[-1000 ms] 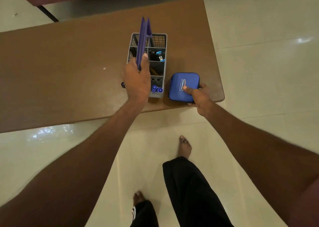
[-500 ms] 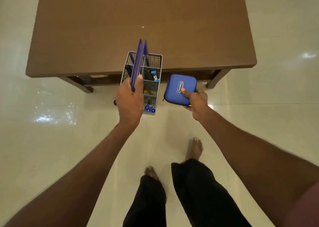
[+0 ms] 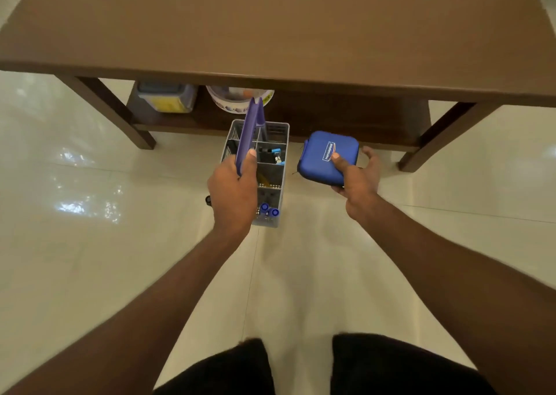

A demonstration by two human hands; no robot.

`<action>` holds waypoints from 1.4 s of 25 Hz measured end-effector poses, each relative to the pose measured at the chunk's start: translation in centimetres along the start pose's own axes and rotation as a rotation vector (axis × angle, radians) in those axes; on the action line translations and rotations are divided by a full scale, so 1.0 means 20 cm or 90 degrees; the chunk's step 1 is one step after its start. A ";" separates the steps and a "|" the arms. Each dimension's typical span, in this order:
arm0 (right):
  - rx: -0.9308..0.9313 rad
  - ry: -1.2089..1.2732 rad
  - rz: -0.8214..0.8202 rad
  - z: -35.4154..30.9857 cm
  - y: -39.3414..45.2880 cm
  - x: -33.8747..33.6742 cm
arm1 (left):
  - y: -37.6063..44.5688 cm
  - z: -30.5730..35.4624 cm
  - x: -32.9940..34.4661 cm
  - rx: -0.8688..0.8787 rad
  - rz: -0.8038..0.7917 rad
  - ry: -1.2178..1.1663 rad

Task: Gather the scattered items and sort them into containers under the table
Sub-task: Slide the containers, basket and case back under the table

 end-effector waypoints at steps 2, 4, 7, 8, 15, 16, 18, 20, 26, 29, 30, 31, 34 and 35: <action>-0.039 0.003 -0.007 0.08 0.19 0.06 | 0.14 -0.07 0.13 0.023 -0.016 -0.025; -0.079 0.028 -0.005 0.13 0.35 0.12 | 0.28 -0.11 0.24 0.044 -0.022 -0.041; -0.125 0.080 0.000 0.14 0.58 0.18 | 0.44 -0.13 0.40 0.039 -0.026 -0.044; -0.132 0.096 -0.002 0.14 0.65 0.19 | 0.48 -0.14 0.45 0.025 -0.027 -0.055; -0.202 0.050 0.015 0.15 1.02 0.16 | 0.56 -0.10 0.68 -0.029 -0.001 -0.141; -0.197 0.045 0.017 0.14 1.04 0.17 | 0.54 -0.11 0.69 -0.018 -0.001 -0.143; -0.172 0.055 0.024 0.11 1.06 0.19 | 0.49 -0.12 0.67 0.009 0.001 -0.158; -0.164 0.067 0.022 0.08 1.06 0.20 | 0.43 -0.12 0.64 0.031 0.012 -0.160; -0.160 0.103 0.032 0.04 1.09 0.20 | 0.39 -0.11 0.65 0.068 0.011 -0.176; -0.151 0.129 0.043 0.03 1.12 0.18 | 0.44 -0.09 0.71 0.075 0.004 -0.195; -0.145 0.136 0.043 0.02 1.12 0.18 | 0.46 -0.07 0.74 0.085 0.004 -0.179; -0.141 0.142 0.040 0.01 1.13 0.19 | 0.48 -0.06 0.76 0.096 0.008 -0.159; -0.125 0.136 0.036 0.02 1.16 0.22 | 0.56 -0.01 0.82 0.116 0.004 -0.129; -0.121 0.134 0.034 0.03 1.18 0.22 | 0.59 0.00 0.84 0.120 -0.002 -0.129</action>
Point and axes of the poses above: each hand's wrist, its own y-axis towards the middle knuckle, its own x-axis out of the palm, z = x × y, the point moved 1 cm from there along y, towards the middle knuckle, and after that the axes turned 4 degrees about y, right-handed, at the moved point
